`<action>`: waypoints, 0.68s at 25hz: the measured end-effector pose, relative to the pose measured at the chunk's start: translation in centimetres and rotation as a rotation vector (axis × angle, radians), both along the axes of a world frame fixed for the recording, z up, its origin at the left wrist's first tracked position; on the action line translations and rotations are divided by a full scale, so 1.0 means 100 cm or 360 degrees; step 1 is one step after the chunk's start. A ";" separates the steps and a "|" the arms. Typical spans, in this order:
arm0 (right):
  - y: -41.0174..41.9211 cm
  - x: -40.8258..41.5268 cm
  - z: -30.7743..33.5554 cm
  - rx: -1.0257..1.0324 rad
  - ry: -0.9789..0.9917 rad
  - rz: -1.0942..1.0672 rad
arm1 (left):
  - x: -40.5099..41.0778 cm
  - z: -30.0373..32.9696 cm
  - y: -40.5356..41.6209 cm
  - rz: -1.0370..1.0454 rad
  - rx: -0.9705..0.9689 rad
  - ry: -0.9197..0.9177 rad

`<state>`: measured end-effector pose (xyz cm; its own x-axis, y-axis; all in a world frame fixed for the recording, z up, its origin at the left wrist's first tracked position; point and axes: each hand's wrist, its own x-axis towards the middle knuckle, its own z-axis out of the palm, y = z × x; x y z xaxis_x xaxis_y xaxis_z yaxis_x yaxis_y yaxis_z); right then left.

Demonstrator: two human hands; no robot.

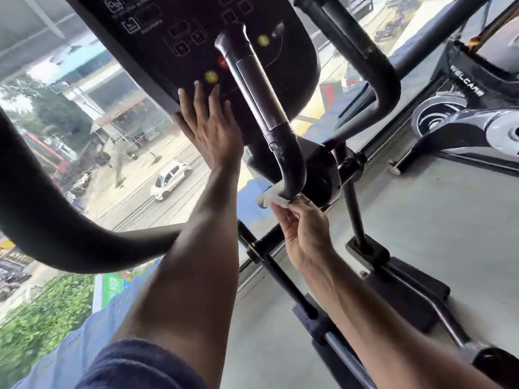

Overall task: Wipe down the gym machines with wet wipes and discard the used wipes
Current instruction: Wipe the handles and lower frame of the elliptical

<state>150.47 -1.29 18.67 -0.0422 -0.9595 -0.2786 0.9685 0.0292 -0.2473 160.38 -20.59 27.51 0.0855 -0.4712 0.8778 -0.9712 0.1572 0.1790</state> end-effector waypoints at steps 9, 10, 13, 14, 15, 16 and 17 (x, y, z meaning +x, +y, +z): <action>-0.002 -0.020 -0.015 -0.0071 0.0081 0.0020 | -0.003 -0.002 0.000 0.0101 -0.0055 -0.0069; -0.010 -0.017 -0.020 -0.0070 0.0106 0.0054 | -0.004 -0.001 0.000 0.0105 -0.0073 -0.0078; -0.034 0.000 -0.033 0.0106 0.0060 0.0139 | -0.008 -0.002 0.004 0.0081 -0.0064 -0.0043; -0.043 0.007 -0.036 0.0184 0.0031 0.0157 | -0.007 -0.004 0.005 0.0082 -0.0053 -0.0023; -0.051 0.013 -0.039 0.0249 0.0004 0.0170 | -0.007 -0.004 0.005 0.0101 -0.0052 -0.0033; -0.060 0.020 -0.041 0.0301 0.0008 0.0185 | -0.006 -0.005 0.005 0.0134 -0.0054 -0.0063; -0.068 0.025 -0.044 0.0351 0.0040 0.0188 | -0.004 -0.004 0.005 0.0157 -0.0051 -0.0105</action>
